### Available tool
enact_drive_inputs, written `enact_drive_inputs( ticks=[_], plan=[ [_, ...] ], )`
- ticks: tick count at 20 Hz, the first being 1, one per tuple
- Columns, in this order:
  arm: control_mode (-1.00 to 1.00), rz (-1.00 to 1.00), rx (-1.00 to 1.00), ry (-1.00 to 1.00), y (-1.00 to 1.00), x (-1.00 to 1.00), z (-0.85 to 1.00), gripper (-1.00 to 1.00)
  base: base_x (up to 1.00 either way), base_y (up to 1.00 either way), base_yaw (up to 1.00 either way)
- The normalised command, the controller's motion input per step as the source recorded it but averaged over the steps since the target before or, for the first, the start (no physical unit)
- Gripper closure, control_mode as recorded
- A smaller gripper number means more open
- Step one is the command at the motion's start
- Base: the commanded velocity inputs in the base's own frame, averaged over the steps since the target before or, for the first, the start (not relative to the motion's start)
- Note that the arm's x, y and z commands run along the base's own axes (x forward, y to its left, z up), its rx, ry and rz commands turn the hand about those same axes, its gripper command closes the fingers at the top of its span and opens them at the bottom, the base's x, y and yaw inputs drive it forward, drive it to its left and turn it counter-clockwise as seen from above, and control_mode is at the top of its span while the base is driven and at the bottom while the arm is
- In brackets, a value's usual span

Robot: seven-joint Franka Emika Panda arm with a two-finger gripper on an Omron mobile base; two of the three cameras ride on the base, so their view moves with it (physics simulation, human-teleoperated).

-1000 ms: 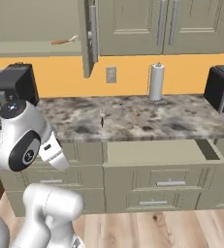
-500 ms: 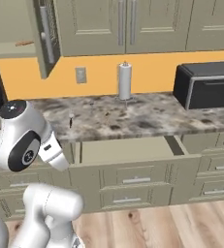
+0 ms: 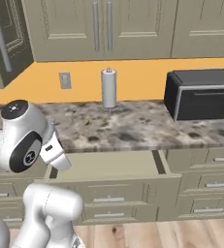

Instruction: Organize the utensils by type. Pick up the wooden spoons from the counter and place them in the open cabinet. Then pick up the metallic utensils from the counter and place them in the open drawer.

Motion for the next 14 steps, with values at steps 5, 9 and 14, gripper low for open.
enact_drive_inputs(
  ticks=[5,9,14],
  plan=[
    [1.00,0.00,0.00,0.00,0.00,0.00,0.00,-1.00,0.60,-0.15,0.33],
    [-1.00,0.09,-0.01,0.00,0.00,0.01,-0.10,-1.00,0.07,-0.01,0.30],
    [-1.00,0.35,-0.05,0.01,0.00,0.14,-0.32,-1.00,0.00,0.00,0.00]
  ],
)
